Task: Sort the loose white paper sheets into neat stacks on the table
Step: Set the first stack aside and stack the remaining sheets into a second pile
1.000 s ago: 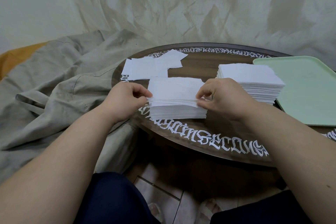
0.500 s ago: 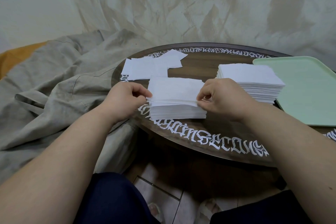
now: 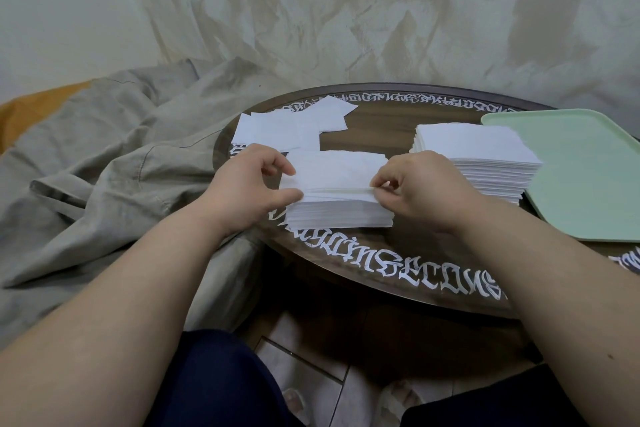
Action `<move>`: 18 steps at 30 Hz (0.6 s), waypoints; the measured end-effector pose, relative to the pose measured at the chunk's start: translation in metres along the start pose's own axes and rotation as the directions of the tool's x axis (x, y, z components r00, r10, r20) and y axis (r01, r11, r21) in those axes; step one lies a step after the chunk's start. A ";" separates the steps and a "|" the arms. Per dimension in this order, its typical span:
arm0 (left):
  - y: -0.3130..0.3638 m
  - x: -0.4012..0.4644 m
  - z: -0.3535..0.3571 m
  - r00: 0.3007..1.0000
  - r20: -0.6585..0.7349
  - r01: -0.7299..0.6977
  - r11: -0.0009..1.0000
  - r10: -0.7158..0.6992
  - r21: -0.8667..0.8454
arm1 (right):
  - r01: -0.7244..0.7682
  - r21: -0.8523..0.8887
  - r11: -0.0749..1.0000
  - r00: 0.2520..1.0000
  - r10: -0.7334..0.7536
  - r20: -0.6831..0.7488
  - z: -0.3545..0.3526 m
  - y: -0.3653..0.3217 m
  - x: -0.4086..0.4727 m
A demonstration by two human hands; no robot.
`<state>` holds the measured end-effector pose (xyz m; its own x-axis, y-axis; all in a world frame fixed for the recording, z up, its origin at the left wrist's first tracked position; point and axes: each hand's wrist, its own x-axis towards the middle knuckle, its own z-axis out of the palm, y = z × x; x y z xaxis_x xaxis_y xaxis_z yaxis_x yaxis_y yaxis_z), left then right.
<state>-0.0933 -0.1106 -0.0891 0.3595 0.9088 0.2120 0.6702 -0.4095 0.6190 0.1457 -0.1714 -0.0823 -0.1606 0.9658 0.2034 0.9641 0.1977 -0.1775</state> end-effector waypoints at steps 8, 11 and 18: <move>0.002 0.003 0.002 0.999 0.006 -0.044 0.992 0.043 0.116 | -0.014 0.115 0.993 0.998 0.022 -0.067 -0.002 0.003 -0.003; 0.002 0.002 0.002 0.999 -0.021 -0.040 0.994 0.042 0.103 | -0.020 0.127 0.992 0.997 0.028 -0.067 -0.002 0.005 -0.003; 0.003 0.007 0.006 0.998 -0.039 -0.042 0.993 0.046 0.107 | -0.050 0.192 0.980 0.990 0.073 -0.116 -0.002 0.008 -0.002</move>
<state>-0.0850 -0.1062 -0.0903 0.3643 0.8913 0.2699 0.7202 -0.4533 0.5252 0.1540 -0.1720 -0.0821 -0.0637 0.9517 0.3005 0.9121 0.1776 -0.3695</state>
